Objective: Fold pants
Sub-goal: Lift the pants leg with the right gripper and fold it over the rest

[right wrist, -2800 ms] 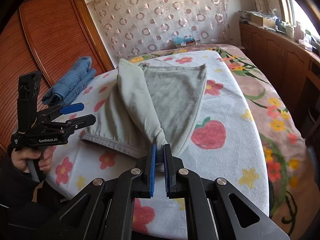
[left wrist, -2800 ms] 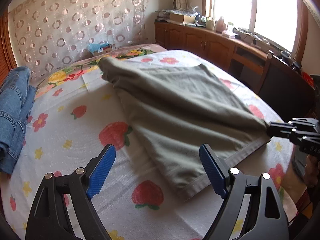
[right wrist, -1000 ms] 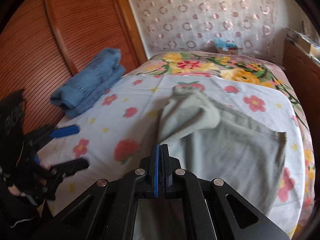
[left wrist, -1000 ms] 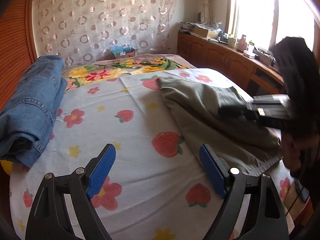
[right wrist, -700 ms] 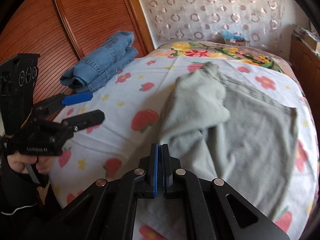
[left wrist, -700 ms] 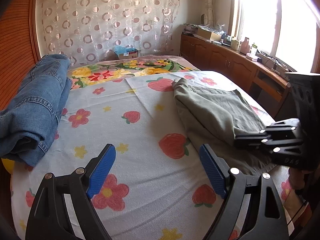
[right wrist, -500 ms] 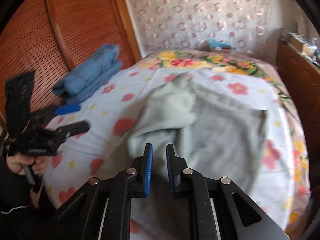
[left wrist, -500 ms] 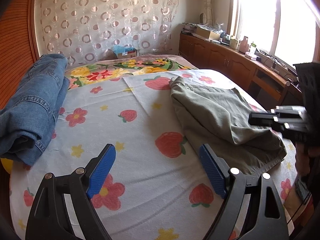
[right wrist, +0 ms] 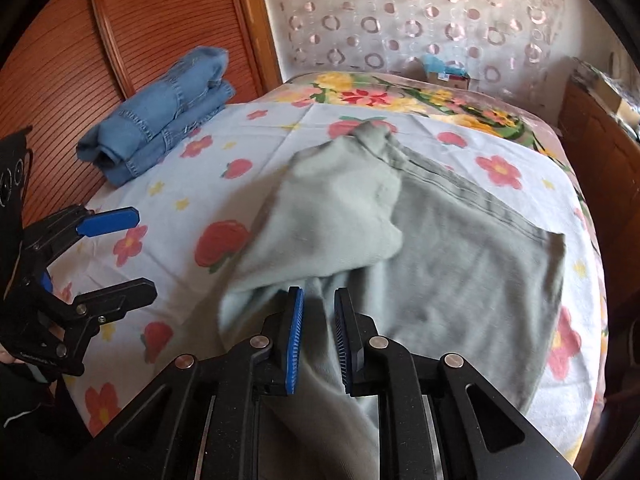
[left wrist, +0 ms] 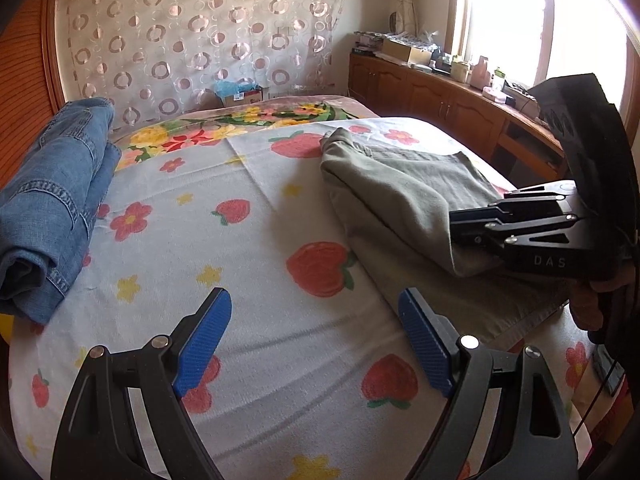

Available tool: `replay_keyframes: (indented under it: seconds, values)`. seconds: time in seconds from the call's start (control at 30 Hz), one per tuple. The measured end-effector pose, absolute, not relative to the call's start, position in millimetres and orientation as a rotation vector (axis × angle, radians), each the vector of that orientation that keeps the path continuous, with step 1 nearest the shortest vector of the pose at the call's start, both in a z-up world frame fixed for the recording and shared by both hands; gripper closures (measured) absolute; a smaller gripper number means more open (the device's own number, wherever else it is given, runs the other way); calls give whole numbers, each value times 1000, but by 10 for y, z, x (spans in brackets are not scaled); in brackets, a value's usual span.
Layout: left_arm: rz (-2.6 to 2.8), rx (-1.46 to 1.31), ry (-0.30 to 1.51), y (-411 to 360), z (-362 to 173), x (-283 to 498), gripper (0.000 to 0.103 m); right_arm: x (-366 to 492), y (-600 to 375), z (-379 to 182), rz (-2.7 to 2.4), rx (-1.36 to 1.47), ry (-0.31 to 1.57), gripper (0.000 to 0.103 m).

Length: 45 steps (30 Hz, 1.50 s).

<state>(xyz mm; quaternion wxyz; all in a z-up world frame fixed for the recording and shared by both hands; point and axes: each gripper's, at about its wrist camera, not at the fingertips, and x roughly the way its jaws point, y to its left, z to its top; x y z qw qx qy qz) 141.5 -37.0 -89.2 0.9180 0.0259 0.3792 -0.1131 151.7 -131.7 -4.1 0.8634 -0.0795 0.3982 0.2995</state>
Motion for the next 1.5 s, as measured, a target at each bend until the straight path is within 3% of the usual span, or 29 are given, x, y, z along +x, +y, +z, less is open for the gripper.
replay_keyframes:
  seconds: [0.27,0.33,0.67,1.1,1.5]
  values:
    - [-249,60,791,-433,-917,1406,17,1846,-1326,-130,664,-146,882,86]
    - [-254,69,795,-471,-927,1415,17,1833,-1348,-110,683,-141,872,98]
    - [-267,148,834,-727,-1021,1521,17,1799,-1955,261,502,-66,698,99]
    - [-304,57,758,-764,-696,1545,19,1975,-1906,82,561,-43,777,98]
    - [-316,178,904,-1092,-1063,1784,22,1997,-2029,101,526,-31,773,99]
